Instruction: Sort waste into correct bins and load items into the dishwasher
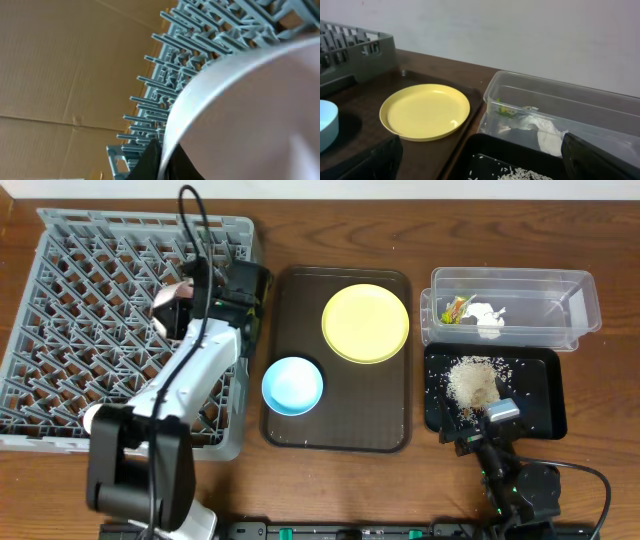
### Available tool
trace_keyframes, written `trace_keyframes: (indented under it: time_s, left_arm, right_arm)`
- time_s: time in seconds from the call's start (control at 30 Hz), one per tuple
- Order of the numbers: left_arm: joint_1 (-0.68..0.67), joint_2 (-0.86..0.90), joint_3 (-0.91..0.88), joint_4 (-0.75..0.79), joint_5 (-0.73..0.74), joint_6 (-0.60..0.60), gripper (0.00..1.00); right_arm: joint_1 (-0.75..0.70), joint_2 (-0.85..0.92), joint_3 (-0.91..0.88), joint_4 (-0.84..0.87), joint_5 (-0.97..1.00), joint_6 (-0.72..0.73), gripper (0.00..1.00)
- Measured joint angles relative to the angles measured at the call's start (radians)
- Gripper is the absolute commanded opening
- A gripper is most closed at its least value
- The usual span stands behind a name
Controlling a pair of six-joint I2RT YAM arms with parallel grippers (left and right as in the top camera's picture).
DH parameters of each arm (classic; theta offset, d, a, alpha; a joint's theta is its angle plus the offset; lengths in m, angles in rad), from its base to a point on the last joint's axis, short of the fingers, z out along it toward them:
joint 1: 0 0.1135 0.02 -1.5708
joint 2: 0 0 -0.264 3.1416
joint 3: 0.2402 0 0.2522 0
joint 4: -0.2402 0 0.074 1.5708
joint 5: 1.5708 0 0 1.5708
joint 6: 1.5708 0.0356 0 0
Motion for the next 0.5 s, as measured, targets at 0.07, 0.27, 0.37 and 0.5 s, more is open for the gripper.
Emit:
trace_keyframes:
  time_s: [0.07, 0.27, 0.37, 0.5]
  left_arm:
    - [-0.017, 0.016, -0.001, -0.006, -0.012, -0.005, 0.13]
    - [-0.085, 0.019, -0.003, -0.035, -0.02, -0.011, 0.3]
    - [-0.13, 0.017, -0.005, -0.051, -0.019, -0.012, 0.33]
    - [-0.173, 0.002, -0.005, -0.083, -0.004, -0.032, 0.33]
  right_arm:
    - [0.0, 0.0, 0.0, 0.0, 0.0, 0.0, 0.99]
    - [0.0, 0.0, 0.0, 0.0, 0.0, 0.0, 0.99]
    - [0.0, 0.0, 0.0, 0.0, 0.0, 0.0, 0.99]
    - [0.0, 0.0, 0.0, 0.0, 0.0, 0.0, 0.99]
